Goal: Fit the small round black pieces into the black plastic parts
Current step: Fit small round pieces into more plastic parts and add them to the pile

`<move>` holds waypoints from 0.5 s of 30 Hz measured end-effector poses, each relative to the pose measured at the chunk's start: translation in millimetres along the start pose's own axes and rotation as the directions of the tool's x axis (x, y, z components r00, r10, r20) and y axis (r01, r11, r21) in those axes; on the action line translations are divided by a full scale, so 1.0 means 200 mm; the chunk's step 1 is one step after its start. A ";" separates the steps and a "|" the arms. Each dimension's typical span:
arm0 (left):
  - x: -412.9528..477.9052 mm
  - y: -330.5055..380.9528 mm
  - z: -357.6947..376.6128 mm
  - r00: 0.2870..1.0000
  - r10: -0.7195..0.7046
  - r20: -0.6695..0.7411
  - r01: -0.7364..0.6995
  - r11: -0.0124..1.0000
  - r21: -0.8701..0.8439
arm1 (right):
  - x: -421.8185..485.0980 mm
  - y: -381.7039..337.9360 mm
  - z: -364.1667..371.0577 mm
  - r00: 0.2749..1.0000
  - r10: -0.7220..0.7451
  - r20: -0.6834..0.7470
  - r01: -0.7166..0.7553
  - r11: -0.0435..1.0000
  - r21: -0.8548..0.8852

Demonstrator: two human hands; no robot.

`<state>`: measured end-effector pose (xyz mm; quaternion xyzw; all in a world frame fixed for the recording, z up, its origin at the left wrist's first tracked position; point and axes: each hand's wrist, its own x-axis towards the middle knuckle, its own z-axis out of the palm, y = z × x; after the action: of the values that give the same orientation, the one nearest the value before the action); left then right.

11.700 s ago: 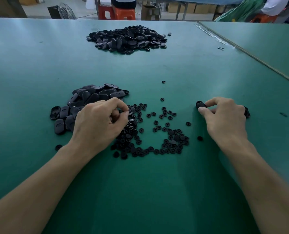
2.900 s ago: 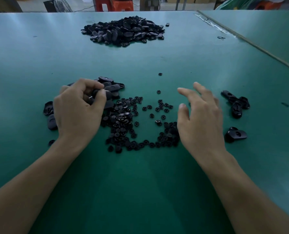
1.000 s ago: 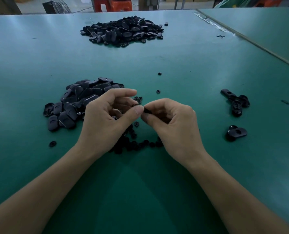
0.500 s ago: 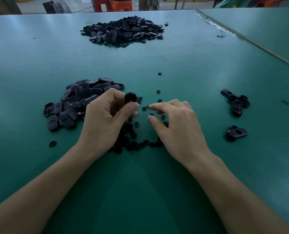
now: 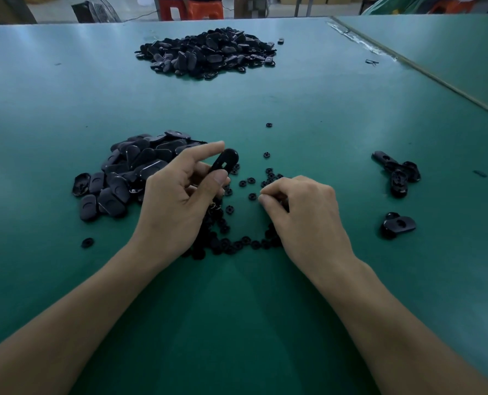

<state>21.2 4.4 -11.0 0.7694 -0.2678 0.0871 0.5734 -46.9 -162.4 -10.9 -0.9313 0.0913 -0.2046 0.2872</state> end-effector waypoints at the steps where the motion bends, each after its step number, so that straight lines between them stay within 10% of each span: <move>1: 0.00 0.00 0.00 1.000 -0.007 0.001 0.007 1.000 -0.005 | 0.00 0.00 0.00 1.000 0.004 -0.002 -0.004 1.000 0.015; 15: 0.00 0.01 0.00 0.999 -0.041 -0.024 0.041 0.999 -0.015 | 0.02 0.02 -0.02 0.995 0.025 0.099 -0.029 0.999 0.042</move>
<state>19.6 4.8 -8.7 0.7695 -0.2458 0.0828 0.5836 -44.6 -168.6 -9.0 -0.9325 0.0851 -0.1565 0.3142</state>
